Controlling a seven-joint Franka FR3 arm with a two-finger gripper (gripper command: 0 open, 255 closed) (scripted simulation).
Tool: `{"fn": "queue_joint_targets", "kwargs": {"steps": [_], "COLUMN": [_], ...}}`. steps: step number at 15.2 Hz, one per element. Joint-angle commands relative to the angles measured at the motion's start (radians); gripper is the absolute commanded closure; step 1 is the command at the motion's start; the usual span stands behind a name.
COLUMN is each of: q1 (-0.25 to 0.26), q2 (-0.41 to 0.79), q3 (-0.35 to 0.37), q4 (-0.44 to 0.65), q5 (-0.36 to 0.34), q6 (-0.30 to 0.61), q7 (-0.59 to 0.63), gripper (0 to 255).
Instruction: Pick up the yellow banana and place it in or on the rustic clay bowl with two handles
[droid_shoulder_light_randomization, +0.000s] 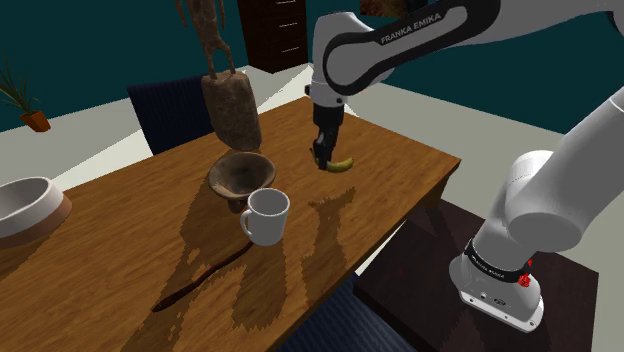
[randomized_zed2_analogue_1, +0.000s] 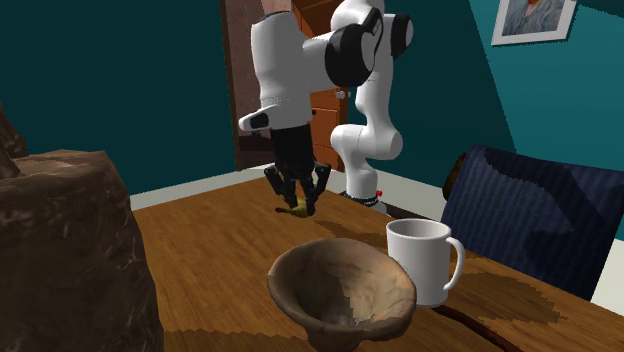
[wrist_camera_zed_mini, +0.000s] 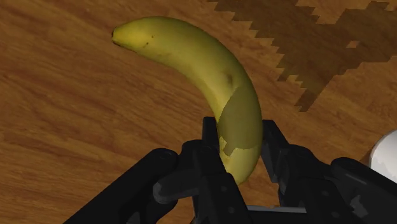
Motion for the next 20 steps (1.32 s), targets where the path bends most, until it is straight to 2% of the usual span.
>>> {"fn": "queue_joint_targets", "kwargs": {"steps": [1,20], "q1": [-0.001,-0.005], "q2": [-0.007,-0.041], "q3": [-0.001,-0.01], "q4": [0.02,0.242], "q5": [-0.002,-0.017], "q6": [-0.026,-0.281], "q7": [0.004,0.04], "gripper": [255,255]}}
